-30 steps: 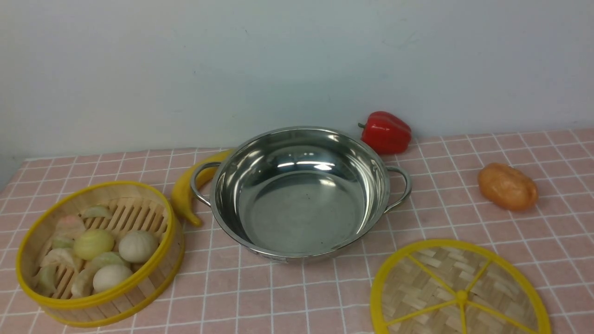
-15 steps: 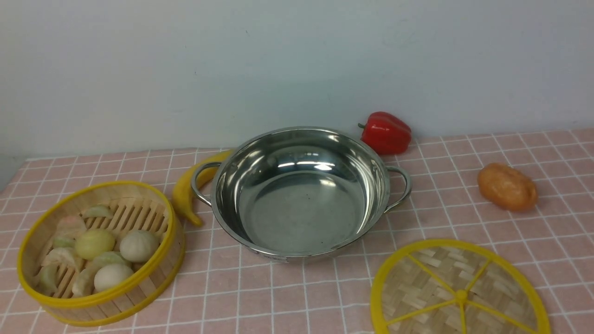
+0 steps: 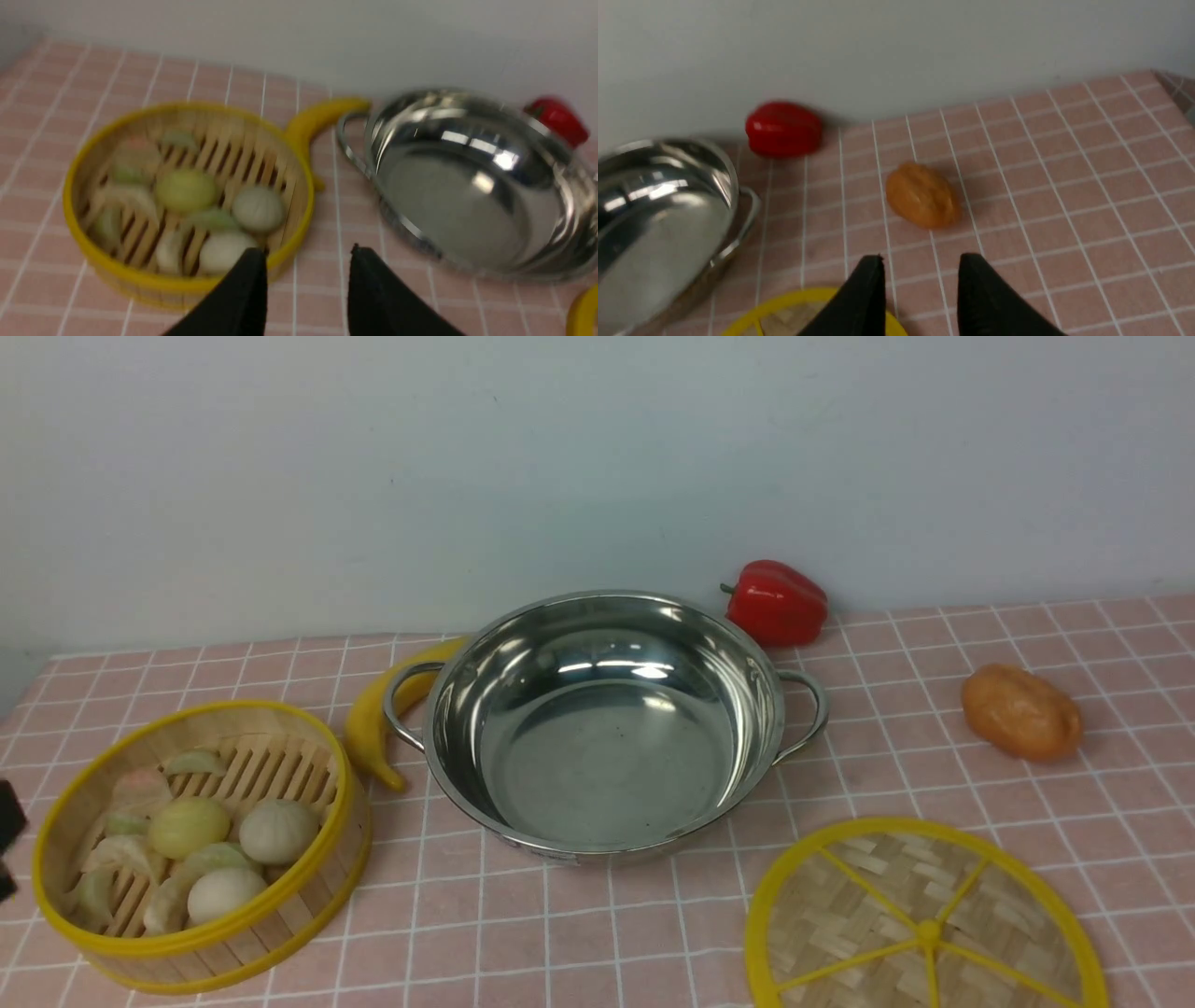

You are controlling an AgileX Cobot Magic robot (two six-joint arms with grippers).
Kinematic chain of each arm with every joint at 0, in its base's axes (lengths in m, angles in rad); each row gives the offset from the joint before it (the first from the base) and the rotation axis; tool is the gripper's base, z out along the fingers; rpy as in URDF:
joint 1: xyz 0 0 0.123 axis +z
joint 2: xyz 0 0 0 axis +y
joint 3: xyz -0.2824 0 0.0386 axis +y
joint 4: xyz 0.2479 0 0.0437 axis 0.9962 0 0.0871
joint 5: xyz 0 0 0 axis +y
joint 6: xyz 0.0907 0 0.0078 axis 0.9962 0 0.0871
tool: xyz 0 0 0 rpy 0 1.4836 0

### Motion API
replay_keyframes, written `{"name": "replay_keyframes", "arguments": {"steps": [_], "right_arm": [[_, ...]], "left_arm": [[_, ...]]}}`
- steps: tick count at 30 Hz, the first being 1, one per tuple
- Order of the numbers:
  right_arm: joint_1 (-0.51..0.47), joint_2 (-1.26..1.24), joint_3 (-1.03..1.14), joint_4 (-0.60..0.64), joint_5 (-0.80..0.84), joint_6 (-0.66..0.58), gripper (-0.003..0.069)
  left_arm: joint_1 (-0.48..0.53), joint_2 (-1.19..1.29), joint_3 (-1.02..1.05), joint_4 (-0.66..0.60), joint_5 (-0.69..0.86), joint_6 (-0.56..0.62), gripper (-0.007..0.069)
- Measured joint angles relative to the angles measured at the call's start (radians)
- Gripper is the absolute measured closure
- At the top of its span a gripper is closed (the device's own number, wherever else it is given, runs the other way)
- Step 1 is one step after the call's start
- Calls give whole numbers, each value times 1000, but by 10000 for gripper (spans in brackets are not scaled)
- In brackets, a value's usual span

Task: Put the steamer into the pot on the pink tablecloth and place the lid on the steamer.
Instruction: 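Grasp the rim of the steamer basket holding the buns with the left gripper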

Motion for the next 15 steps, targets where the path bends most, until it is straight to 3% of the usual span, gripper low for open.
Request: {"name": "replay_keyframes", "arguments": {"steps": [8, 15], "right_arm": [[0, 61, 0, 155, 170, -173, 419], [0, 69, 0, 278, 199, -269, 419]], "left_arm": [[36, 348, -40, 156, 61, -97, 382], [248, 647, -227, 185, 58, -76, 382]]}}
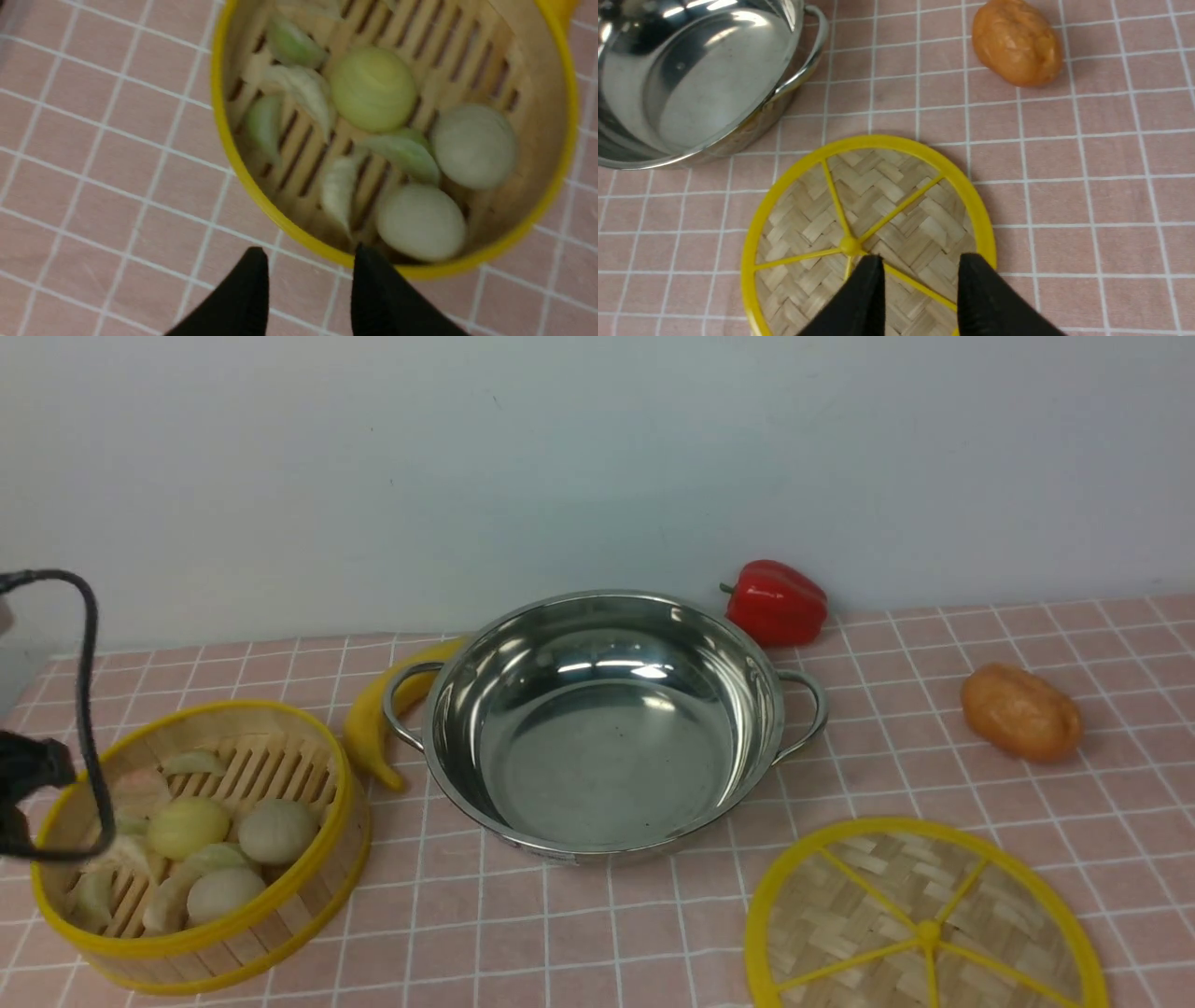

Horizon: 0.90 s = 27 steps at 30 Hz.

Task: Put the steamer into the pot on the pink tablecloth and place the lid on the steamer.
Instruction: 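Grasp the rim of the steamer basket holding the buns with the left gripper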

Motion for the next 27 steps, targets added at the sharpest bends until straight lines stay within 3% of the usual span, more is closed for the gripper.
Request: {"name": "replay_keyframes", "arguments": {"steps": [5, 12, 27], "right_arm": [[0, 0, 0, 49, 19, -43, 419], [0, 0, 0, 62, 21, -52, 419], [0, 0, 0, 62, 21, -78, 419]], "left_arm": [[120, 160, -101, -46, 1, 139, 382], [127, 356, -144, -153, -37, 357, 382], [127, 608, -219, -131, -161, 393, 382]]}}
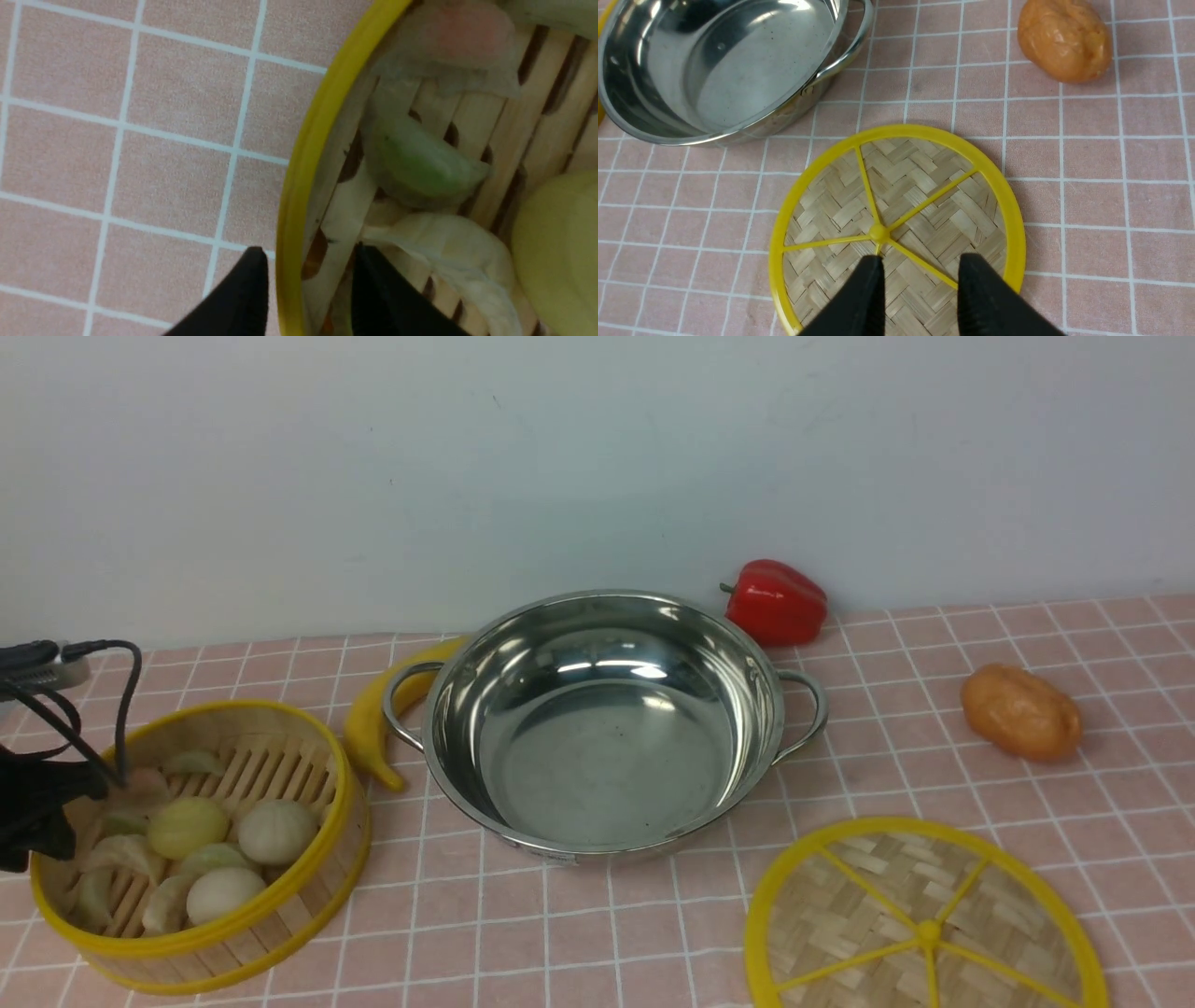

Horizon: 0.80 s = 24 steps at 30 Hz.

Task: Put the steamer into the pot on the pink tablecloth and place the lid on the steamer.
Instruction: 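Grasp the rim of the steamer basket holding the buns with the left gripper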

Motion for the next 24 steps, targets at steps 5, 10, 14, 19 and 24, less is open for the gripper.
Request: {"name": "replay_keyframes", "arguments": {"steps": [5, 10, 14, 19, 24], "right_arm": [[0, 0, 0, 0, 0, 0, 417], [0, 0, 0, 25, 14, 0, 417], [0, 0, 0, 47, 40, 0, 416], [0, 0, 0, 52, 60, 0, 416], [0, 0, 0, 52, 65, 0, 416]], "left_arm": [[0, 48, 0, 13, -63, -7, 405], [0, 89, -9, 16, -99, -13, 554], [0, 93, -21, 16, -92, -17, 596], [3, 105, -95, 21, 11, -29, 596], [35, 96, -234, 62, 179, -29, 596]]}}
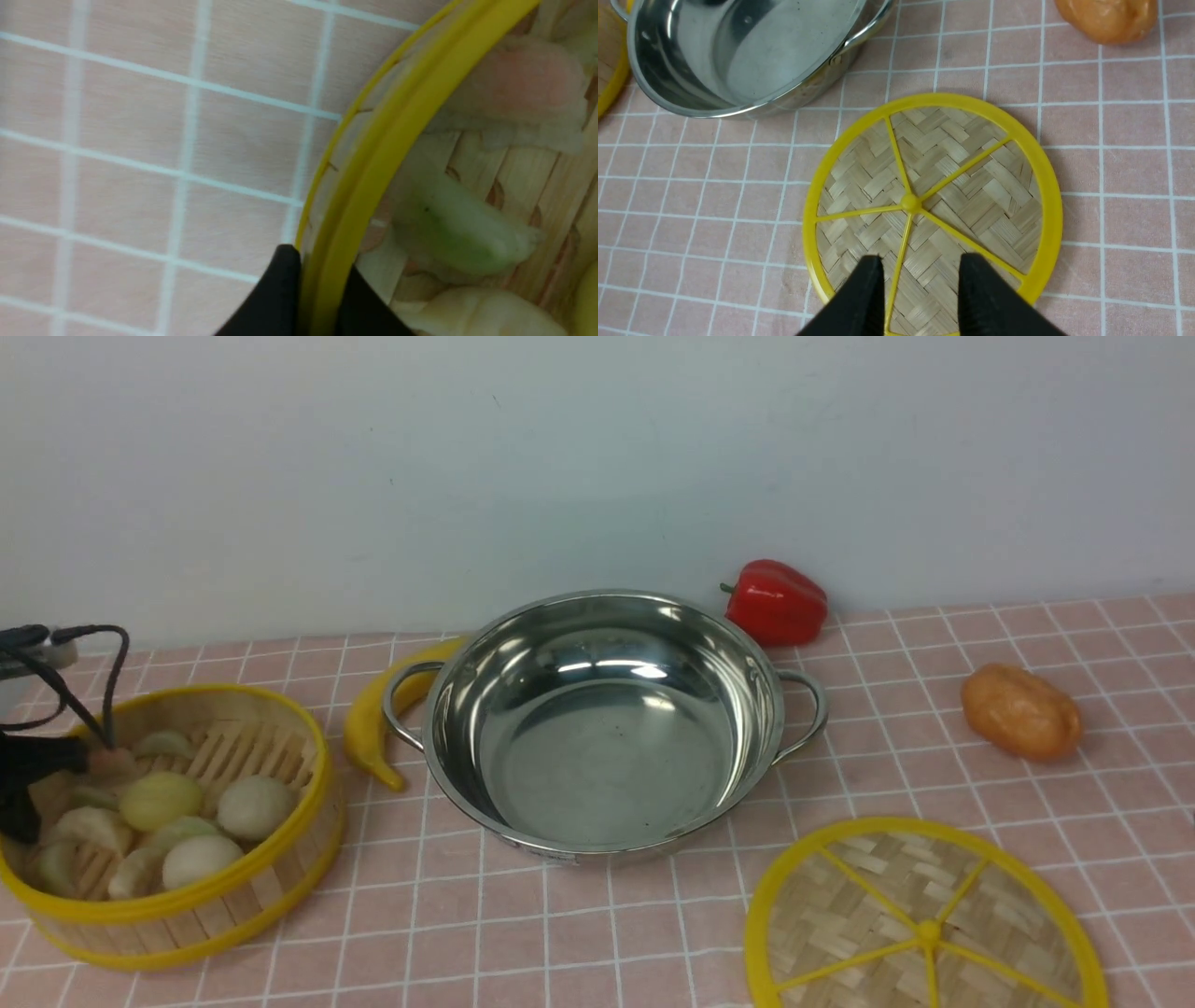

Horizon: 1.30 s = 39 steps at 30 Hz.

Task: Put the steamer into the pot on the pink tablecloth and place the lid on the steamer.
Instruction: 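Grasp the rim of the steamer basket holding the buns with the left gripper, then place the bamboo steamer basket with dumplings into the steel pot with the left gripper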

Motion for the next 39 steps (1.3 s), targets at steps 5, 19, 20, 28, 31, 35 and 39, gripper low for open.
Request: {"name": "replay_keyframes", "arguments": {"steps": [5, 19, 20, 28, 31, 35, 39], "right_arm": [[0, 0, 0, 0, 8, 0, 416], [0, 0, 0, 17, 14, 0, 416], [0, 0, 0, 20, 14, 0, 416], [0, 0, 0, 24, 14, 0, 416], [0, 0, 0, 25, 14, 0, 416], [0, 0, 0, 25, 14, 0, 416], [0, 0, 0, 25, 15, 0, 416]], "left_arm": [[31, -36, -131, 13, 97, 1, 594], [-356, -58, -336, -202, 259, 81, 595], [-396, -50, -336, -204, 244, 81, 595], [-661, 91, -389, -154, 113, 23, 595], [-693, 144, -426, -105, 108, -20, 595], [-700, 201, -467, -70, 99, -53, 595], [-700, 233, -480, -62, 65, -56, 595]]}}
